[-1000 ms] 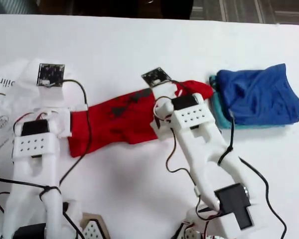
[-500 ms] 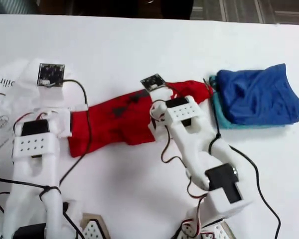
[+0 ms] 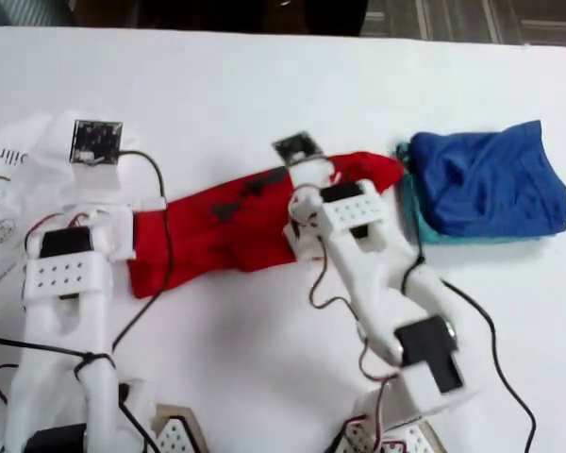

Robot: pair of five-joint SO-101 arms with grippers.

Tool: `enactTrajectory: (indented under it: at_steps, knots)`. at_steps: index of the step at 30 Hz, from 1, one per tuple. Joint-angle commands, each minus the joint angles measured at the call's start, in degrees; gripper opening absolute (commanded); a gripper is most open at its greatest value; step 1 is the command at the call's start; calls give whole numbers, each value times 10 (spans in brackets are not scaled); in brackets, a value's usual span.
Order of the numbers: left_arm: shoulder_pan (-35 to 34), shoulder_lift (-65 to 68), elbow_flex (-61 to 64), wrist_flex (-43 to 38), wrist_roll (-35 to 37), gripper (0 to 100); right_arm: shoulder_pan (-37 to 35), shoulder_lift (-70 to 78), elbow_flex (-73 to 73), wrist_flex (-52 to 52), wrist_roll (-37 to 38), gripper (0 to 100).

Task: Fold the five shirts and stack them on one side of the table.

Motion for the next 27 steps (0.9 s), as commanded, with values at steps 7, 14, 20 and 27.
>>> enactTrajectory:
  at_steps: [7, 14, 20, 27]
  knots:
    - [9, -5, -5, -10, -2, 27, 48, -182, -3, 90, 56, 20]
    - [10, -5, -6, -10, -2, 27, 32, -154, 40, 54, 56, 22]
    - [6, -5, -1, -7, -2, 27, 21, -66, 47, 19, 52, 107]
    - [6, -5, -1, -7, -2, 27, 21, -36, 47, -3, 52, 19]
